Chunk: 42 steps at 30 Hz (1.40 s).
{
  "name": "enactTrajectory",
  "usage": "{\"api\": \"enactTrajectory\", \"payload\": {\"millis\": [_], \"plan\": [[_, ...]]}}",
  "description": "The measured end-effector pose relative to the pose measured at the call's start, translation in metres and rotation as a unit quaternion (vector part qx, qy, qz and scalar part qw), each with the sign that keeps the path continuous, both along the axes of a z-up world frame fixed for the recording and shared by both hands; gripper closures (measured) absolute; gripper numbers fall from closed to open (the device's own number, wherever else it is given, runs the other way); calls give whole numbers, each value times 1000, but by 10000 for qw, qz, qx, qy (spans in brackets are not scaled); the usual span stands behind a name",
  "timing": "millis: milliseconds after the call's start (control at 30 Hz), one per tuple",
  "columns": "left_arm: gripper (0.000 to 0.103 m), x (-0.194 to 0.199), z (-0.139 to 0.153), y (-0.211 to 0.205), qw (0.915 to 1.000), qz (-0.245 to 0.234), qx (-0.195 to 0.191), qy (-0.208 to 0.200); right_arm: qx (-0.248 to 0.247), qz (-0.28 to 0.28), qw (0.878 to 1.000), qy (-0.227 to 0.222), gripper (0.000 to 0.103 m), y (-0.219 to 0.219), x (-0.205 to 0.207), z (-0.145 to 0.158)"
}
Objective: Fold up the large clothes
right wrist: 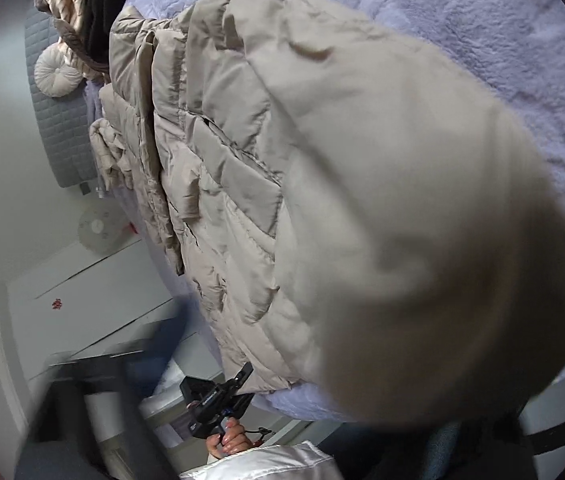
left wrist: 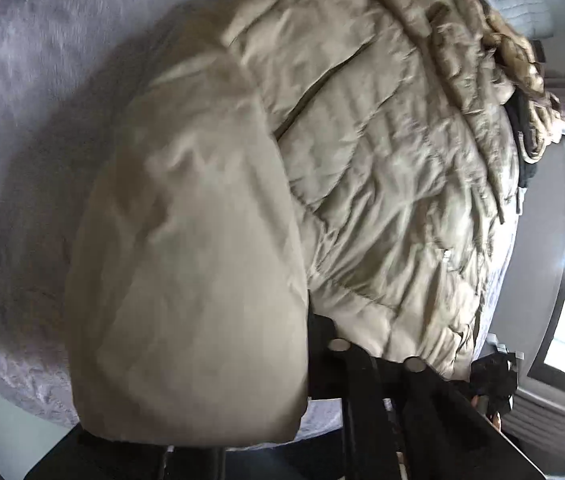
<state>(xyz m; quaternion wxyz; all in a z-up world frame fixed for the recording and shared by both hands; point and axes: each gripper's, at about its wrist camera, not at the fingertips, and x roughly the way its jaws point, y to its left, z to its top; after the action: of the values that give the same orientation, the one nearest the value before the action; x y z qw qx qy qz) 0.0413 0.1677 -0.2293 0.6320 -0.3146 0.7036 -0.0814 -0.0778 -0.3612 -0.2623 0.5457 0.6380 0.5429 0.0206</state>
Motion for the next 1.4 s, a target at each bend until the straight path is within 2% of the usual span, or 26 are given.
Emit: {"api": "enactTrajectory", "payload": {"millis": [33, 167, 400, 567, 700, 800, 933, 1067, 1233, 1333, 1367, 1400], "plan": [[91, 1, 8, 0, 9999, -26, -30, -106, -77, 0, 9999, 111, 93, -1, -1, 0], [91, 10, 40, 8, 9985, 29, -255, -485, -182, 19, 9996, -214, 94, -4, 8, 18], [91, 72, 112, 7, 9871, 133, -453, -1528, -437, 260, 9903, -1289, 94, -17, 64, 90], [91, 128, 146, 13, 9768, 101, -453, -2089, -801, 565, 9743, -2027, 94, -22, 137, 143], [91, 184, 164, 4, 9701, -80, -221, -2414, -1028, 796, 9660, -2234, 94, -21, 211, 163], [91, 231, 160, -6, 9678, -313, 42, -2499, -1215, 883, 9638, -2201, 94, -22, 263, 156], [91, 293, 121, -15, 9723, -341, 235, -2302, -1318, 926, 9679, -1930, 94, -22, 311, 127], [91, 329, 79, -25, 9751, -380, 482, -2133, -1430, 970, 9704, -1687, 94, -21, 355, 90], [89, 348, 51, -34, 9792, -454, 676, -1859, -1470, 1041, 9715, -1538, 94, -21, 378, 54], [88, 345, 57, -37, 9771, -595, 735, -1906, -1494, 1085, 9702, -1570, 94, -21, 380, 49], [83, 343, 61, -37, 9762, -607, 754, -1939, -1517, 1107, 9694, -1579, 94, -21, 380, 51], [74, 337, 70, -37, 9742, -642, 788, -2014, -1522, 1104, 9694, -1581, 93, -21, 380, 52]]}}
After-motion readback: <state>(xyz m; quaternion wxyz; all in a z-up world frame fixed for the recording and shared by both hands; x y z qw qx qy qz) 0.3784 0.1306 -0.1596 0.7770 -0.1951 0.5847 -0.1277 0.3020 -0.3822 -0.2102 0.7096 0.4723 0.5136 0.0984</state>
